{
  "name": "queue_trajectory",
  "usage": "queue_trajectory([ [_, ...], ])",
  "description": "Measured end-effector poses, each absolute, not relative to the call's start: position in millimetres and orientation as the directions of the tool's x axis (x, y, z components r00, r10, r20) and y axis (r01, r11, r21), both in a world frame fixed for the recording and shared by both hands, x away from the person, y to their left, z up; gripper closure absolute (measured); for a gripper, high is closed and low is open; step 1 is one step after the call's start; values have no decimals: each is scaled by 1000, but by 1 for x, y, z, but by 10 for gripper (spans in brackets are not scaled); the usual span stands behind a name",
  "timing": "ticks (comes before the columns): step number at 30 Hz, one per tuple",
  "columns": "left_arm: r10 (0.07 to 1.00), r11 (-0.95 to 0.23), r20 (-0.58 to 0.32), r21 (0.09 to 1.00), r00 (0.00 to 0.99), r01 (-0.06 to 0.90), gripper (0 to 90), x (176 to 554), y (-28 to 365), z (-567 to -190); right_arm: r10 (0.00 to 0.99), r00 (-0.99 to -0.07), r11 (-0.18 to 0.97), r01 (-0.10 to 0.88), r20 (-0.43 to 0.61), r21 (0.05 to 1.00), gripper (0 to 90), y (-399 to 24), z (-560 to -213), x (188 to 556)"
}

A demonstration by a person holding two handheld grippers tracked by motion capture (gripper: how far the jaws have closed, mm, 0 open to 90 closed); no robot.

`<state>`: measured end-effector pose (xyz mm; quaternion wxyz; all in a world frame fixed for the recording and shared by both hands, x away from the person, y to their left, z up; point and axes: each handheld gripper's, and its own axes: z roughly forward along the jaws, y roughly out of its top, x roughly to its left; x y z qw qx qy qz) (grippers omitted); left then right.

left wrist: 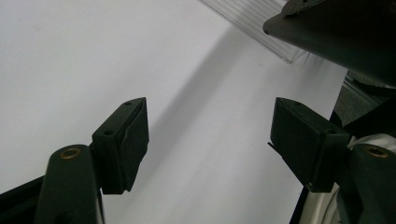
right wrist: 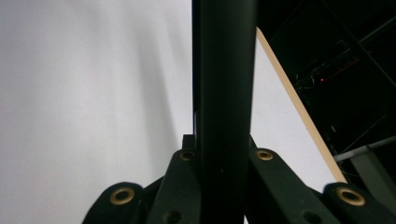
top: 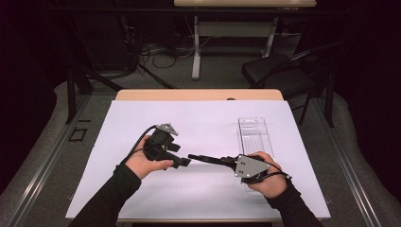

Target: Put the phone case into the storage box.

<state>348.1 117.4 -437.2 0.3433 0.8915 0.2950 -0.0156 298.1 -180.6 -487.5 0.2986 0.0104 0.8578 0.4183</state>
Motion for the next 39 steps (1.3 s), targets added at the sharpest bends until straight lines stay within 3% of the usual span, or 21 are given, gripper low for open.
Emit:
queue_trajectory([
  [12,440,-581,-243,657,864,481,340,338,115,-434,310,-871,552,-163,-382,818,884,-183,-486,302],
  [33,363,-578,-189,722,913,379,503,332,102,-430,324,-892,496,-124,-316,859,884,-186,-490,307],
  [39,344,-564,-164,751,925,343,499,333,101,-431,327,-890,495,-124,-317,860,884,-186,-491,307],
])
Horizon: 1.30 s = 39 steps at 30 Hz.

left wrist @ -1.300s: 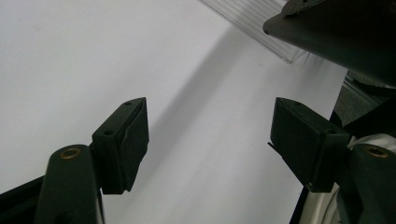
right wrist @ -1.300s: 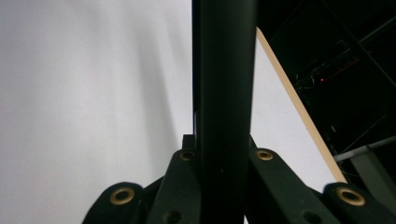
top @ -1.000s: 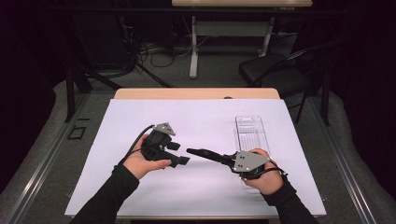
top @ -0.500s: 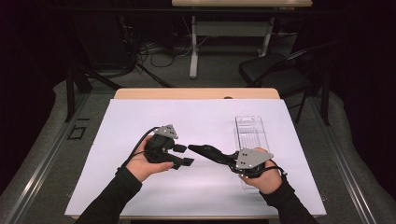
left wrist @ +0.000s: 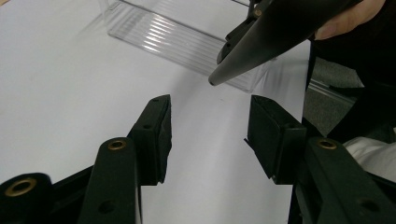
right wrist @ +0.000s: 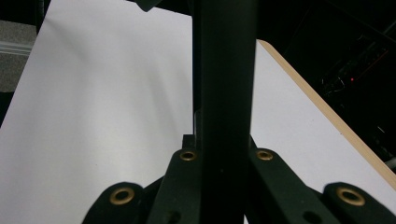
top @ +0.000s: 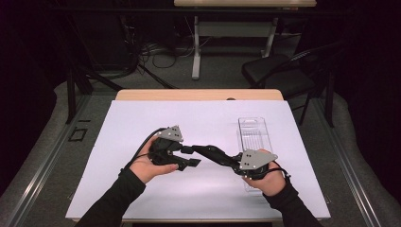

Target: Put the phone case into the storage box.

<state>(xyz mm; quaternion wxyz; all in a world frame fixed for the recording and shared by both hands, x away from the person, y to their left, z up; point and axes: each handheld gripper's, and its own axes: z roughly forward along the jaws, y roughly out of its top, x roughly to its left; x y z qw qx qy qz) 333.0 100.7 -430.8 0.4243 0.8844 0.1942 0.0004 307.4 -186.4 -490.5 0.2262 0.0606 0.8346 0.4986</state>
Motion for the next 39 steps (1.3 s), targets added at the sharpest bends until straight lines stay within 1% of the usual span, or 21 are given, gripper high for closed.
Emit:
queue_trajectory([
  [3,332,-566,-163,753,929,334,514,333,100,-430,328,-890,494,-123,-316,861,884,-187,-490,308],
  [8,333,-557,-156,763,930,328,506,332,100,-424,328,-895,490,-112,-302,864,884,-186,-490,307],
  [19,323,-537,-146,785,935,308,500,328,100,-414,333,-910,441,-81,-246,894,884,-183,-487,305],
  [29,327,-510,-137,808,935,296,506,325,107,-407,316,-922,431,-71,-225,899,884,-168,-488,305],
  [35,331,-495,-133,818,934,292,535,324,113,-405,302,-932,412,-61,-199,909,884,-158,-488,305],
  [39,323,-486,-147,822,935,297,565,323,116,-405,295,-938,395,-53,-181,917,885,-154,-489,306],
])
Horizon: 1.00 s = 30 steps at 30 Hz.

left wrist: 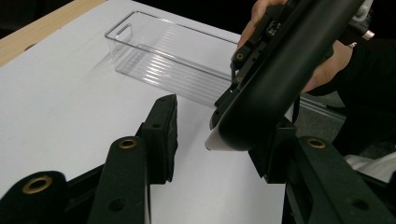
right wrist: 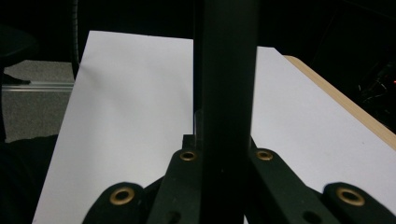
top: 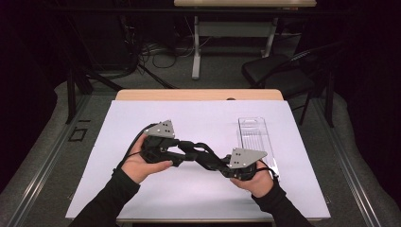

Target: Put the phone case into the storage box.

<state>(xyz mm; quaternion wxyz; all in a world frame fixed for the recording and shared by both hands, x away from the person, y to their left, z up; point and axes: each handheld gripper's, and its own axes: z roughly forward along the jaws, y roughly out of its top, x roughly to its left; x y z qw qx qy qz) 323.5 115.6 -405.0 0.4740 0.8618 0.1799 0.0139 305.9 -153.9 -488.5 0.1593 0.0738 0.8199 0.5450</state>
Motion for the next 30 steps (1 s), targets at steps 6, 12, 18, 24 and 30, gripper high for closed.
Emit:
queue_trajectory([
  [6,308,-486,-154,823,939,294,600,323,114,-406,288,-943,384,-45,-166,922,885,-152,-490,306],
  [12,283,-486,-150,829,947,277,631,323,109,-407,285,-945,386,-39,-160,922,885,-153,-490,306],
  [18,261,-485,-138,837,955,254,664,322,106,-407,283,-945,387,-43,-163,921,885,-154,-490,306],
  [24,250,-480,-129,844,959,239,688,322,105,-406,285,-946,381,-38,-157,924,884,-155,-490,307],
  [30,246,-475,-136,846,960,241,700,322,107,-408,283,-946,385,-37,-156,922,884,-155,-491,307],
])
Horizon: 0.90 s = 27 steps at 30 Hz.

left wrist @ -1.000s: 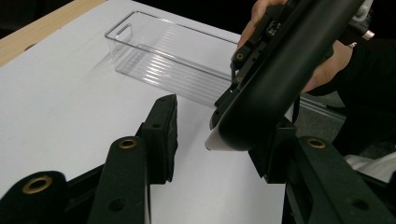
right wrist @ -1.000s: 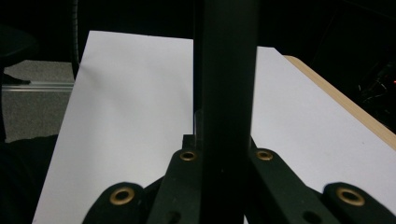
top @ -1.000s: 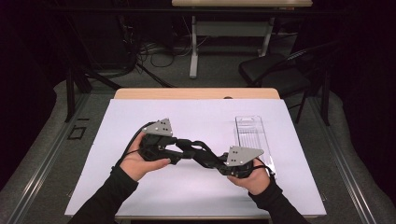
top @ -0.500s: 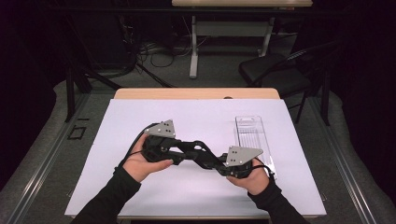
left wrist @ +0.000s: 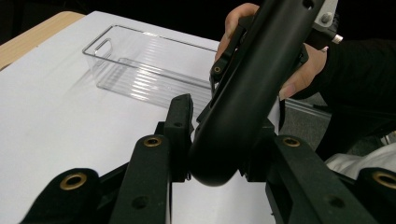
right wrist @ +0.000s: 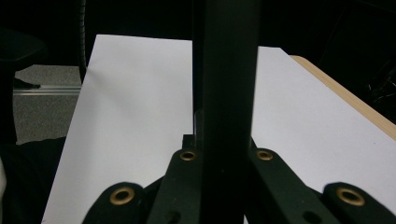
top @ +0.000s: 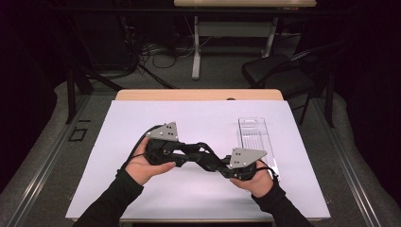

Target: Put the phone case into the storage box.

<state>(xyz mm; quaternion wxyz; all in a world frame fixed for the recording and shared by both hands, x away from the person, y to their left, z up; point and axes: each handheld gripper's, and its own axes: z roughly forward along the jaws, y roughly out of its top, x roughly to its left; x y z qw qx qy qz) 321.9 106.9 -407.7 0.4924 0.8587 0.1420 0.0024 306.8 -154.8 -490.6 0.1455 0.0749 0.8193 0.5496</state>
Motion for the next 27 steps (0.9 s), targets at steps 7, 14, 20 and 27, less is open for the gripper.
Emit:
queue_trajectory([
  [7,240,-478,-136,845,961,239,718,323,108,-409,283,-946,390,-35,-156,920,884,-154,-491,307],
  [14,238,-476,-143,845,961,244,740,324,108,-409,283,-947,395,-31,-154,918,883,-154,-491,308],
  [20,232,-479,-143,844,962,241,771,324,108,-409,282,-947,396,-30,-153,918,880,-154,-491,308],
  [27,231,-484,-135,843,964,234,789,324,108,-409,282,-948,395,-28,-150,918,878,-154,-491,308],
])
